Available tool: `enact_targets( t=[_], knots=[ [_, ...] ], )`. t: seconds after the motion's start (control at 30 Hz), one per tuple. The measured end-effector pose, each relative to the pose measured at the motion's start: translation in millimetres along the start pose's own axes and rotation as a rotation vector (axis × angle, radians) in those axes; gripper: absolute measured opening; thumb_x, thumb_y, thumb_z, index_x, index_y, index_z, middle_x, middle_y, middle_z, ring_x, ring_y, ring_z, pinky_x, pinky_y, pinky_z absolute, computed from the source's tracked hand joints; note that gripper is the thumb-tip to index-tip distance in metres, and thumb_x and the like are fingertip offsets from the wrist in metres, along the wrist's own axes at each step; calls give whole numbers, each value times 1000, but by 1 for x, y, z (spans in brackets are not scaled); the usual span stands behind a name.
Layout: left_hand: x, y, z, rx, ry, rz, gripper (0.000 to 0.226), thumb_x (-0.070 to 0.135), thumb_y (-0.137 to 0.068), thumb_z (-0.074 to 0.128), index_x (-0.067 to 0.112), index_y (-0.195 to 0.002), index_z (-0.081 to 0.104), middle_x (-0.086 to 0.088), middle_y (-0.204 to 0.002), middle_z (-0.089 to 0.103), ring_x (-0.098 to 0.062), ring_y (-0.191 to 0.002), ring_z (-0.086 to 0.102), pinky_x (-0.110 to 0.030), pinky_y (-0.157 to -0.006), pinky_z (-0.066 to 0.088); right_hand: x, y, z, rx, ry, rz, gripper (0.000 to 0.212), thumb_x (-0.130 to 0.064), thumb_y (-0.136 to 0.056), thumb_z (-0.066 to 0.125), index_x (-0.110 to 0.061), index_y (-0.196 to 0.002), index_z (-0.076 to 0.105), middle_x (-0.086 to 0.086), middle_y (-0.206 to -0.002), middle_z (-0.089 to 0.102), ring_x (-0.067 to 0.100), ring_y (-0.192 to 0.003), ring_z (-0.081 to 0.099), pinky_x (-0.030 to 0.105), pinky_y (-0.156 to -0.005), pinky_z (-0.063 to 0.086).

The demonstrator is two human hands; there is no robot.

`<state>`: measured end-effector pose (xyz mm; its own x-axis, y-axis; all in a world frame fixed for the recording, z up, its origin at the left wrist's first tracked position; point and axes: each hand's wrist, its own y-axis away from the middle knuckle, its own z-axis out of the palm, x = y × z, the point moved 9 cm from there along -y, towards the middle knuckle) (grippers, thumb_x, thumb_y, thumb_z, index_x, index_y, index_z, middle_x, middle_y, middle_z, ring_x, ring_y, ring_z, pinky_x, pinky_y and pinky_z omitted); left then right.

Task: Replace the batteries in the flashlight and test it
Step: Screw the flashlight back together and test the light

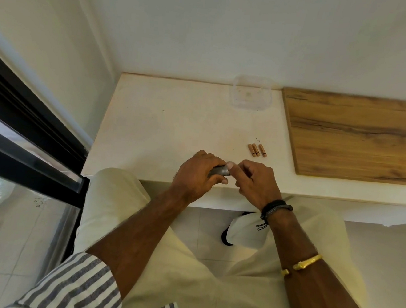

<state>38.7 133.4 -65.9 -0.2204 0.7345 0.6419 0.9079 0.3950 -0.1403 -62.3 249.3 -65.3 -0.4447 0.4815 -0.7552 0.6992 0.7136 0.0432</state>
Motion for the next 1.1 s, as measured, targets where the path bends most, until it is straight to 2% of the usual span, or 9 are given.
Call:
enact_targets(
  t=[0.1, 0.17, 0.27, 0.33, 0.5, 0.73, 0.9, 1.0, 1.1],
  knots=[
    [5, 0, 3, -13, -11, 22, 37, 42, -86, 72, 21, -116, 68, 3, -103, 70, -9, -90, 46, -25, -75, 37, 2, 2, -1, 4, 86, 67, 66, -71, -91, 40, -16, -71, 70, -6, -57, 66, 21, -54, 66, 40, -61, 60],
    [3, 0, 1, 0, -2, 15, 37, 42, -85, 73, 20, -115, 68, 2, -103, 71, -10, -90, 48, -25, -74, 37, 4, 3, 2, -22, -3, 93, 61, -72, -90, 41, -20, -81, 70, -5, -63, 69, 14, -52, 67, 35, -59, 60],
    [-3, -1, -2, 19, 6, -22, 35, 39, -87, 72, 20, -115, 68, 3, -104, 71, -10, -91, 50, -28, -76, 45, 1, 2, 8, -106, -226, 48, 36, -48, -93, 66, -22, -118, 66, -1, -97, 74, 10, -69, 75, 29, -62, 63],
    [-8, -1, -2, 21, 1, -42, 35, 39, -87, 72, 20, -116, 68, 2, -105, 72, -10, -90, 49, -27, -77, 45, -4, 1, 7, -118, -217, -29, 31, -24, -93, 73, -21, -123, 66, 0, -102, 75, 11, -74, 75, 30, -65, 64],
    [-5, -1, -2, 12, -1, -22, 36, 42, -86, 72, 21, -115, 69, 3, -104, 72, -11, -92, 51, -26, -76, 42, -3, 2, 7, -96, -157, -10, 23, -32, -97, 67, -13, -111, 70, 0, -78, 75, 9, -62, 72, 30, -65, 64],
    [4, 0, 0, 5, 32, 18, 36, 41, -83, 76, 20, -112, 71, 2, -99, 72, -11, -88, 50, -25, -73, 39, 3, 2, 2, -15, 110, 92, 67, -75, -90, 38, -18, -75, 68, -4, -61, 67, 16, -54, 64, 35, -56, 54],
    [-5, 0, -2, 27, 29, -17, 33, 38, -84, 75, 23, -113, 70, 4, -102, 73, -9, -87, 50, -26, -73, 46, 0, 1, 9, -116, -239, -15, 30, -37, -92, 73, -26, -119, 65, -4, -96, 74, 9, -67, 74, 24, -57, 61],
    [-9, -1, 0, 22, 22, -37, 35, 42, -84, 74, 23, -114, 70, 4, -102, 73, -9, -87, 51, -22, -72, 42, -4, 1, 8, -98, -215, -72, 22, -25, -92, 74, -23, -113, 69, 0, -93, 75, 8, -64, 73, 21, -60, 60],
    [-7, 0, 1, 19, 31, -20, 34, 45, -83, 74, 27, -111, 69, 7, -100, 72, -7, -87, 50, -16, -71, 37, -2, 2, 6, -67, -160, -14, 23, -43, -94, 67, -20, -96, 70, -2, -75, 74, 8, -52, 69, 20, -54, 58]
  ],
)
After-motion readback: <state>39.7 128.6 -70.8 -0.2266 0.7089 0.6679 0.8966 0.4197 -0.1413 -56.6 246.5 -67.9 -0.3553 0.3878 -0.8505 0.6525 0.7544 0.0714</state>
